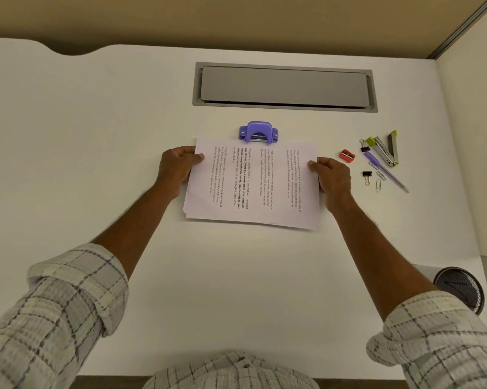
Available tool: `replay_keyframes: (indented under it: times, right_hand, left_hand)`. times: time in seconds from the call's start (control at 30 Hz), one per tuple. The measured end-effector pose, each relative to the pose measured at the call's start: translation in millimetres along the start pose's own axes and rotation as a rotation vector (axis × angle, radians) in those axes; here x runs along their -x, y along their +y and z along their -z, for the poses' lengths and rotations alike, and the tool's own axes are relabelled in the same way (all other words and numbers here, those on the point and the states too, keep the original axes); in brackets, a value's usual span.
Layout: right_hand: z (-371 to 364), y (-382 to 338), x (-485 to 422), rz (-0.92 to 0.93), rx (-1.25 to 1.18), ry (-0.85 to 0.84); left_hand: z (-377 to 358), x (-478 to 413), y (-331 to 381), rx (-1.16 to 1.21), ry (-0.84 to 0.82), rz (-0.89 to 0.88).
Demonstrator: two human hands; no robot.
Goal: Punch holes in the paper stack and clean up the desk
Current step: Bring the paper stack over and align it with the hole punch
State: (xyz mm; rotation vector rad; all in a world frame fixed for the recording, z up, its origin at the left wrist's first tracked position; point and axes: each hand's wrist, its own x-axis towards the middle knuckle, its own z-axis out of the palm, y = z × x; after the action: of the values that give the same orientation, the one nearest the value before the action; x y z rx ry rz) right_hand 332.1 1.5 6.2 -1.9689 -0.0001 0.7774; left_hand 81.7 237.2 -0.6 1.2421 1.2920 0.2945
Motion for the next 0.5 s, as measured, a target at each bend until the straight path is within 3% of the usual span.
replay_keyframes:
  times: [0.23, 0.5]
  right_hand:
    - [-4.4, -1.2, -1.3, 0.056, 0.073, 0.054]
    - [-5.7, -2.2, 0.8, 0.066, 0.102, 0.063]
  left_hand:
    - [-8.6, 2.8, 7.3, -0.188, 0.147, -0.129]
    - [-10.6, 6.1, 10.5, -0.216, 0.178, -0.186]
